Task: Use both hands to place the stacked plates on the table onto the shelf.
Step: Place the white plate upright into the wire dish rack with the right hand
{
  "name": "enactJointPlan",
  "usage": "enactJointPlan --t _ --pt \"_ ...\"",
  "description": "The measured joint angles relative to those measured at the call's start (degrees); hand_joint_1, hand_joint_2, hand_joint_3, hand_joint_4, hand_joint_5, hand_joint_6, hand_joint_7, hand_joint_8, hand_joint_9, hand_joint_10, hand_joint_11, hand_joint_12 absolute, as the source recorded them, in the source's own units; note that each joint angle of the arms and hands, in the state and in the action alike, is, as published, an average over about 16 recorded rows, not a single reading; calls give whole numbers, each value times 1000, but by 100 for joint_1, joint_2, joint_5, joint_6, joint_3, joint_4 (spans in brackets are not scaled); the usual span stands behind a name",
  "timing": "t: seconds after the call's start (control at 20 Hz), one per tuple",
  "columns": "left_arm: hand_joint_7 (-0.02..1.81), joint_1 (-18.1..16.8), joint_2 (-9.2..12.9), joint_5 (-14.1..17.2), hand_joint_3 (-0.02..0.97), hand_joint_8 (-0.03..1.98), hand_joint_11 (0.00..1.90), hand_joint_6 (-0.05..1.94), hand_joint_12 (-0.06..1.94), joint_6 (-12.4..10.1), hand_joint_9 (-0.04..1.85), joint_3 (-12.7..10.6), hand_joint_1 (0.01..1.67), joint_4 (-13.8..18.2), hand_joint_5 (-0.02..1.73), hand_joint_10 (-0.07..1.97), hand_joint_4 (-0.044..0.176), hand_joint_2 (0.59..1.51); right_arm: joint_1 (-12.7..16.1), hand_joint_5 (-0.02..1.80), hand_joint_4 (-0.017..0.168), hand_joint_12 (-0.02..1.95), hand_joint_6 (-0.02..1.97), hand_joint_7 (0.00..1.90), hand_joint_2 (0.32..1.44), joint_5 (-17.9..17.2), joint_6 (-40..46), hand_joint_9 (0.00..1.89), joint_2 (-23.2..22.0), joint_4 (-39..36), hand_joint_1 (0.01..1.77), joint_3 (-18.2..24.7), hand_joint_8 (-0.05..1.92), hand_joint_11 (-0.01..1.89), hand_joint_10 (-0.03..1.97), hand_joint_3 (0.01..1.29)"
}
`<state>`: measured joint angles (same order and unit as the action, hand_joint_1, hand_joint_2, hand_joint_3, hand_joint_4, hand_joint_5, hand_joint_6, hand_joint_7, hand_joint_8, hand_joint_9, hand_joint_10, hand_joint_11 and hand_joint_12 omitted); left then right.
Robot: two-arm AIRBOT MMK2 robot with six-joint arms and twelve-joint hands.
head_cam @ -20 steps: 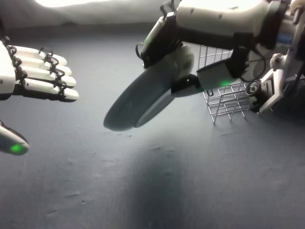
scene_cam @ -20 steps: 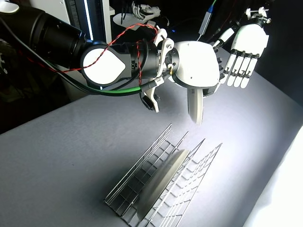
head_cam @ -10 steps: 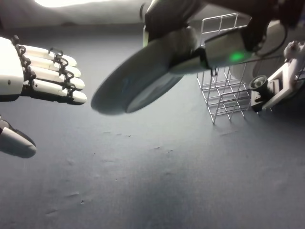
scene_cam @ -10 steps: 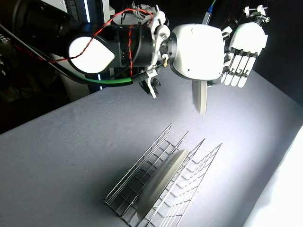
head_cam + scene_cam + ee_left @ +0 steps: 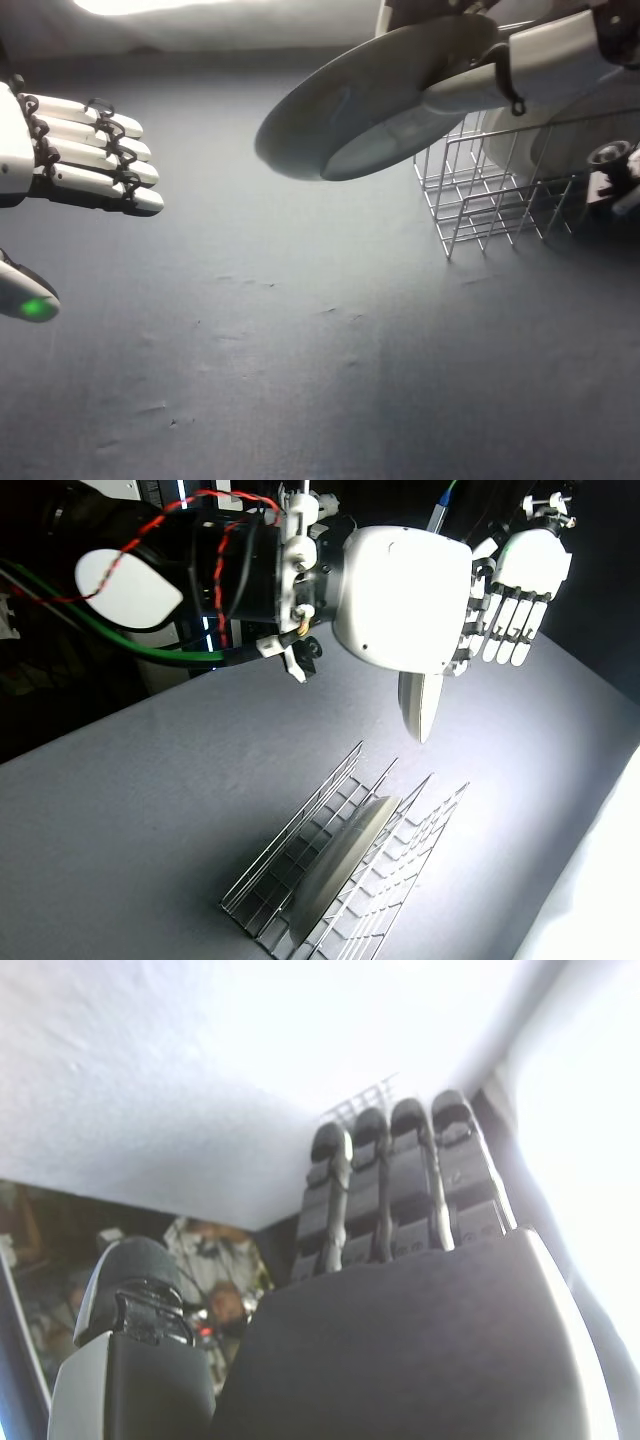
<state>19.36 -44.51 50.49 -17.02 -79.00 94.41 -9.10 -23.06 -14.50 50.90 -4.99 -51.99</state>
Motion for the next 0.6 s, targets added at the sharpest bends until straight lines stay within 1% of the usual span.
enactJointPlan --t 0.25,0.6 --pt "125 -24 -61 60 -5 13 22 2 17 -1 67 -99 13 0 165 8 6 1144 0 981 -8 1011 730 1111 951 113 7 1105 -300 88 1403 149 732 992 918 13" --pt "88 -94 -111 110 -5 13 21 2 17 7 44 -116 14 5 126 8 5 1144 -14 980 -7 1039 730 1120 956 268 7 1065 -651 93 1404 338 739 962 951 13"
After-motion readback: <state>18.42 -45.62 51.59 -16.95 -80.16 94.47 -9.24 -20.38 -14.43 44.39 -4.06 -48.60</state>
